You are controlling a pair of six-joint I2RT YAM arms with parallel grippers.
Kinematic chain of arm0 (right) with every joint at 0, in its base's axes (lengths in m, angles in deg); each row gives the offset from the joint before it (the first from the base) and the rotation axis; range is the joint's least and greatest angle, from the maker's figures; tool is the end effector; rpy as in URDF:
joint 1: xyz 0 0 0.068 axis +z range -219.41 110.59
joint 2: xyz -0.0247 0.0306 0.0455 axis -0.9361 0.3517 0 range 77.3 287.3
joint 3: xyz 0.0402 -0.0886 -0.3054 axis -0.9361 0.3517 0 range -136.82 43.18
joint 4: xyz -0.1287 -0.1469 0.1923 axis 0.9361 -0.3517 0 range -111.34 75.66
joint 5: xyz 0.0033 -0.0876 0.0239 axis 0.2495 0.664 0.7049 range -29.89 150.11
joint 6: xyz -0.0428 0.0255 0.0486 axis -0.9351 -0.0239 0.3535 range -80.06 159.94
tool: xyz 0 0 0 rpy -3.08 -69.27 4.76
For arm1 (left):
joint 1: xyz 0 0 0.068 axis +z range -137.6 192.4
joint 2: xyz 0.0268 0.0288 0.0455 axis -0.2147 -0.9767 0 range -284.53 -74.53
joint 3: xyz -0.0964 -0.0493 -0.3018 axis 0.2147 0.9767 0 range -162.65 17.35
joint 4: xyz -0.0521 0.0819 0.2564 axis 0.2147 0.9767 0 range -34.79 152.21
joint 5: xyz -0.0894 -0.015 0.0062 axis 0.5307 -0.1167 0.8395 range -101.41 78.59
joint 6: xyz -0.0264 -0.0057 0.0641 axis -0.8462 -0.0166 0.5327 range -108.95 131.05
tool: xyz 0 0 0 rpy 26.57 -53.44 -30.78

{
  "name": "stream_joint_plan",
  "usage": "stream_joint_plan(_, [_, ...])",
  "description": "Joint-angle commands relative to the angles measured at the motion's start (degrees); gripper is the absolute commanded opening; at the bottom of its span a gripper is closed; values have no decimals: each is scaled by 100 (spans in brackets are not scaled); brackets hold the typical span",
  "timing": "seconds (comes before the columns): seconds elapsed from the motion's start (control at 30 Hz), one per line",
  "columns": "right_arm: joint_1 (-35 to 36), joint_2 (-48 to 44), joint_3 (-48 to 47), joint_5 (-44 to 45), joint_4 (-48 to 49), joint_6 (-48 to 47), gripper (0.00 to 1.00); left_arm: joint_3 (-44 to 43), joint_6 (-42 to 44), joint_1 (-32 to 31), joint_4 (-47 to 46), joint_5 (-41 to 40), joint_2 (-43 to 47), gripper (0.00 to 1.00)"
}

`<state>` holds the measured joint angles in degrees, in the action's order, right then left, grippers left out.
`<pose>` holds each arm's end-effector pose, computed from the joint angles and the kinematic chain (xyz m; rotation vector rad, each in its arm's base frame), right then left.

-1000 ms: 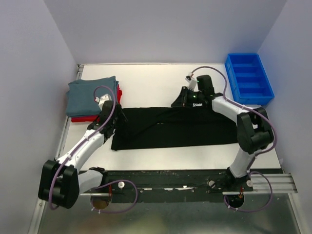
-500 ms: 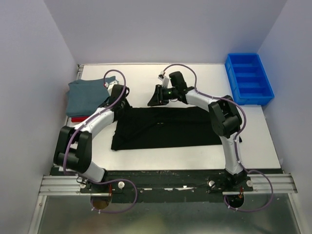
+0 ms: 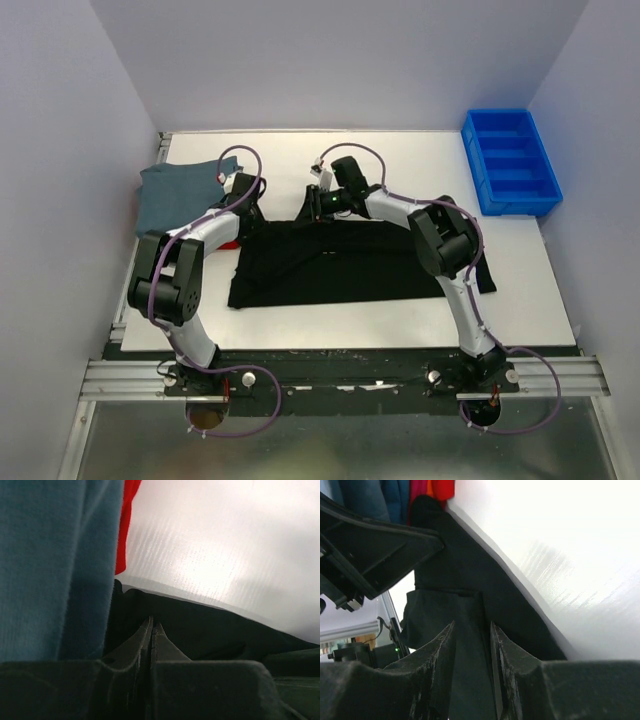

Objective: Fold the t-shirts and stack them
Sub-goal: Fold the other side of the tshirt into a rectangle

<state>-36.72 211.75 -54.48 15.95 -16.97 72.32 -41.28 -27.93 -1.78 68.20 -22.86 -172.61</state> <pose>0.4589 0.3413 0.1575 -0.4675 2.4046 1.4340 0.3718 -0.0824 0.2030 -0.6116 2.3901 -0.1541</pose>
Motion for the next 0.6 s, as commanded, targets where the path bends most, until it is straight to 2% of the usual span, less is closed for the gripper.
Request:
stream_joint_plan(0.0, [124, 248, -25, -268, 140, 119, 41, 1, 163, 116, 10, 54, -228, 8])
stream_joint_plan(0.2, [177, 169, 221, -408, 202, 119, 38, -17, 233, 152, 10, 10, -317, 8])
stream_joint_plan(0.27, [177, 134, 309, -514, 474, 163, 31, -8, 233, 152, -7, 19, -299, 8])
stream_joint_plan(0.37, [177, -6, 467, -663, 632, 146, 26, -8, 233, 152, -7, 11, -290, 8])
stream_joint_plan(0.4, [177, -76, 546, -673, 659, 128, 21, -17, 242, 152, 1, 2, -290, 8])
stream_joint_plan(0.47, [177, -217, 687, -725, 668, 67, 4, -26, 251, 152, 10, -16, -273, 7])
stream_joint_plan(0.57, [177, -498, 1090, -857, 860, 58, 1, -34, 251, 152, 19, -25, -264, 7])
